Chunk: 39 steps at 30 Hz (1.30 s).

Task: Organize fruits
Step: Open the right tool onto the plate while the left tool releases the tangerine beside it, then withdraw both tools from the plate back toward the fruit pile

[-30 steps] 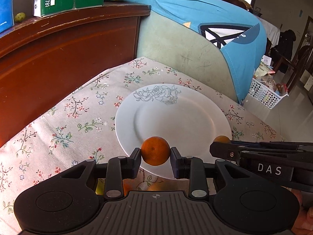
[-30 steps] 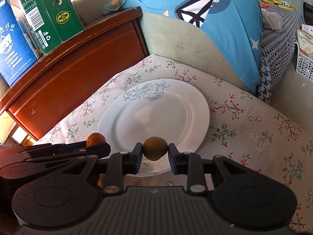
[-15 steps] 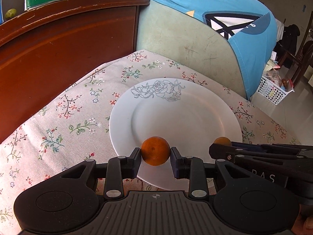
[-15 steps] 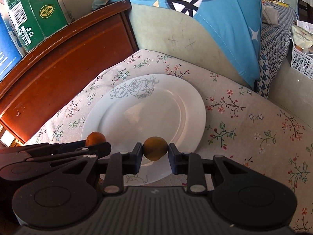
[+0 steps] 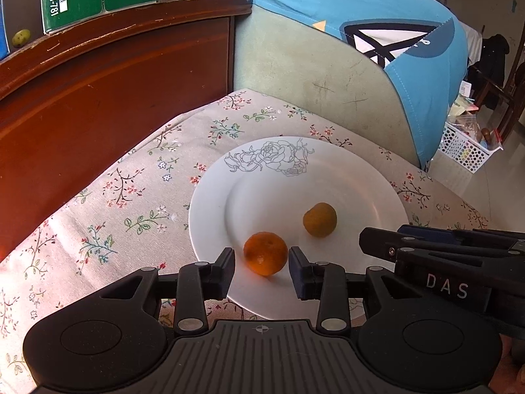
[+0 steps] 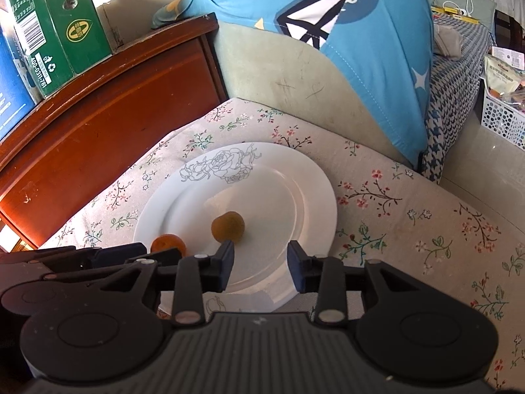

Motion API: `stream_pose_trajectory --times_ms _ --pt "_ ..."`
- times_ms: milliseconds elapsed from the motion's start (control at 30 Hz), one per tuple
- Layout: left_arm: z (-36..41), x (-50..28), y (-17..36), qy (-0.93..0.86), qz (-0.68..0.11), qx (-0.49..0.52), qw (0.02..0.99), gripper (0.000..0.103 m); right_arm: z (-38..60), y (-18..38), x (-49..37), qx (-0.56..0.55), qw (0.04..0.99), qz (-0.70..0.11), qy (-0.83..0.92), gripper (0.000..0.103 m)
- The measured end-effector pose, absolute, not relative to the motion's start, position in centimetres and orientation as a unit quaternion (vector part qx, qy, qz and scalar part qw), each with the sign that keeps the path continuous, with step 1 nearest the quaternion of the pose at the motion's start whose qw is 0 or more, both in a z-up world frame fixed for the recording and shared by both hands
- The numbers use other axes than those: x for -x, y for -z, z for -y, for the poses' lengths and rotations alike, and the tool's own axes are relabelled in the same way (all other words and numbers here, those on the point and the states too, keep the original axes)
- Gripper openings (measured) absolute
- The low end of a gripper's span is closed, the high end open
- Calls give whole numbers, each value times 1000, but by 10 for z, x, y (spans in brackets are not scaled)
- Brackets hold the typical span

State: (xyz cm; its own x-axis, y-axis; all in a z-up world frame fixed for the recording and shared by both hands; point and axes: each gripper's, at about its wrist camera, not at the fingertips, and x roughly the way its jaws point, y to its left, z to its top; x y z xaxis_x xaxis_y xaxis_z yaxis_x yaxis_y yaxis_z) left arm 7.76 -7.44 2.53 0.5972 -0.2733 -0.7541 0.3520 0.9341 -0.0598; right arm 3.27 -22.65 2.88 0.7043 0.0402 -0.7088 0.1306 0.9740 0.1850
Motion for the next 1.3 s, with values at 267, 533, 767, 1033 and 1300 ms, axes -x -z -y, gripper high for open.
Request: stream_pose_trajectory --times_ms 267,533,767,1033,1300 --pt "60 -67 -47 123 -408 -60 903 65 226 -45 -21 -104 923 -369 44 63" --pt "36 -44 -68 84 -399 -55 912 80 206 -60 -2 -81 930 -357 42 73" --pt "16 -15 -78 72 -383 -66 919 88 192 -64 18 -68 930 -361 23 74" --pt "0 5 -70 100 -407 -37 907 88 190 -58 42 -97 920 -379 6 74" --pt "-17 28 -59 103 -431 -38 896 91 181 -47 60 -78 916 -393 -23 74"
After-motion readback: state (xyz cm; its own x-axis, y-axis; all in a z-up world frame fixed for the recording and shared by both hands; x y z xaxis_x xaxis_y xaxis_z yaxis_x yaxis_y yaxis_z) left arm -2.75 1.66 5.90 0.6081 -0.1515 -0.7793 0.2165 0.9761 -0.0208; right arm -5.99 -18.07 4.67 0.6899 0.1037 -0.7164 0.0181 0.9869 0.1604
